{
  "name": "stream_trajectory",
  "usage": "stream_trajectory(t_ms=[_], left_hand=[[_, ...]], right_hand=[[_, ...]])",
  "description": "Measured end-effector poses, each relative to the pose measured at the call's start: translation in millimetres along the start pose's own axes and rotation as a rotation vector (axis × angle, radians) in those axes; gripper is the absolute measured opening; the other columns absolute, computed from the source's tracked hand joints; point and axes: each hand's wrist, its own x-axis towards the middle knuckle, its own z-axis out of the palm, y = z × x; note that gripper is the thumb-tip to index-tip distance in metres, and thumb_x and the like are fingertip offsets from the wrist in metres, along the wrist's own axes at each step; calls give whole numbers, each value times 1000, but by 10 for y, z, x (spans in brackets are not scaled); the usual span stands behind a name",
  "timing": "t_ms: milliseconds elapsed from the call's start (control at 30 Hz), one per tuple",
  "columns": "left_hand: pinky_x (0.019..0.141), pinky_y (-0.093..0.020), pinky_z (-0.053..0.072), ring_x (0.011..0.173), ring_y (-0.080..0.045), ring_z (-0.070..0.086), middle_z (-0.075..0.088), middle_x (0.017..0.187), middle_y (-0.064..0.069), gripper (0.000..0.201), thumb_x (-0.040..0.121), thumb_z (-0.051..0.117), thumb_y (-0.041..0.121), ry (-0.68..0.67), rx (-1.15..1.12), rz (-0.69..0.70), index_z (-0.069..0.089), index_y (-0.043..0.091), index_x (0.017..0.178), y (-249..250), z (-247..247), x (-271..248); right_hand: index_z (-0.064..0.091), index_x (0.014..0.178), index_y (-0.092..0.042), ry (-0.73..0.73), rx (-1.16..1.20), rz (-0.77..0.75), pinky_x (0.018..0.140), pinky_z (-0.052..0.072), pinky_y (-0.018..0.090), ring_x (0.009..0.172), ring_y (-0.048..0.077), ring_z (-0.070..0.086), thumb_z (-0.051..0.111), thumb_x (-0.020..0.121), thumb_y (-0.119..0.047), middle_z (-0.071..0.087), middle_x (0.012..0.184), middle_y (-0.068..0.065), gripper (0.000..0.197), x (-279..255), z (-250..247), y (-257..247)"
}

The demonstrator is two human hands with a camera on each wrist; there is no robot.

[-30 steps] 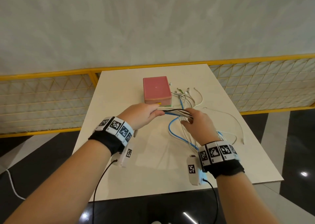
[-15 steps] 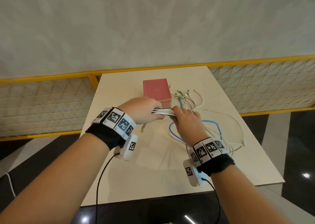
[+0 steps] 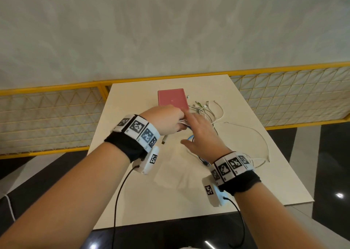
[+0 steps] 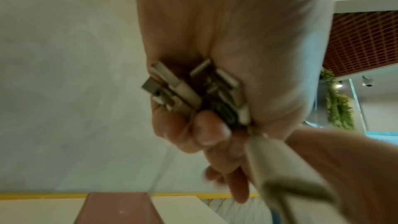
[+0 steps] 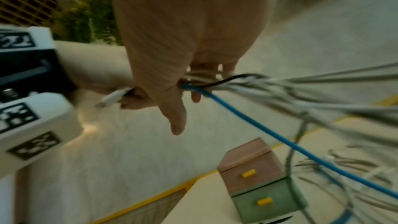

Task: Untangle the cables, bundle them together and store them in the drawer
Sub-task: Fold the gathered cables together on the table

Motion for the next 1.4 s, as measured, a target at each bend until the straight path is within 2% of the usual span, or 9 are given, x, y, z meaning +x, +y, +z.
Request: stream_trajectory(t_ms=[133,367,500,667,800,900,967,1100,1400], left_hand=[[64,-35,50,73,-21,63,68,90,-3,15,83,68,23,4,-133,34,64,20,97,52,-75,-27],[46,-17,45,49,-8,59,67,90,-2,20,84,64,13,73,-332,78,62,18,103,-13,-143,-170],[58,-22,51,77,-17,60,59,104,-3,30,84,73,20,141,-326,139,65,14,112,-14,-79,-159],[72,-10,43,75,0,56,57,104,-3,31,84,75,24,508,-728,255,67,16,113,-10,-62,-190],[82,-10,36,87,3,51,49,90,5,27,100,50,31,595,-665,275,72,18,94,144,28,-84],[90,-33,42,92,-13,56,59,88,0,43,99,37,49,552,-632,260,70,31,76,206,53,12],[92,-39,43,93,-16,58,63,89,2,47,99,34,50,560,-600,245,71,33,77,186,10,13],[77,-14,48,87,-7,62,65,103,-9,53,106,26,35,558,-894,131,72,11,100,99,-111,-82],[77,-29,59,77,-14,68,70,83,-4,12,85,71,2,537,-1027,188,73,10,94,14,-21,-135]], right_hand=[[49,123,-17,101,39,109,61,37,31,85,31,63,59,85,-17,67,96,7,40,88,-17,-121],[58,82,-15,75,-109,233,59,32,29,72,33,58,51,88,-29,65,77,11,17,84,-71,-170],[60,96,-4,70,109,243,53,26,28,71,30,54,52,87,-13,66,81,15,16,102,-99,-250],[42,54,-22,119,405,443,52,30,29,49,16,40,56,89,-31,42,49,-4,39,80,-88,-268],[47,69,-27,81,482,384,51,34,29,50,12,42,61,83,-29,46,53,-6,20,127,-116,-350],[52,102,-25,60,593,239,58,46,28,63,2,52,59,83,-15,55,70,-14,23,149,-141,-392],[56,95,-24,83,636,228,55,41,26,54,-2,47,58,87,-14,52,58,-20,13,141,-143,-380],[58,75,-29,148,727,282,55,40,28,48,2,40,58,92,-29,49,45,-21,17,102,-212,-358],[62,82,-19,196,855,302,46,40,15,51,-1,49,64,88,-19,57,54,-15,6,67,-303,-304]])
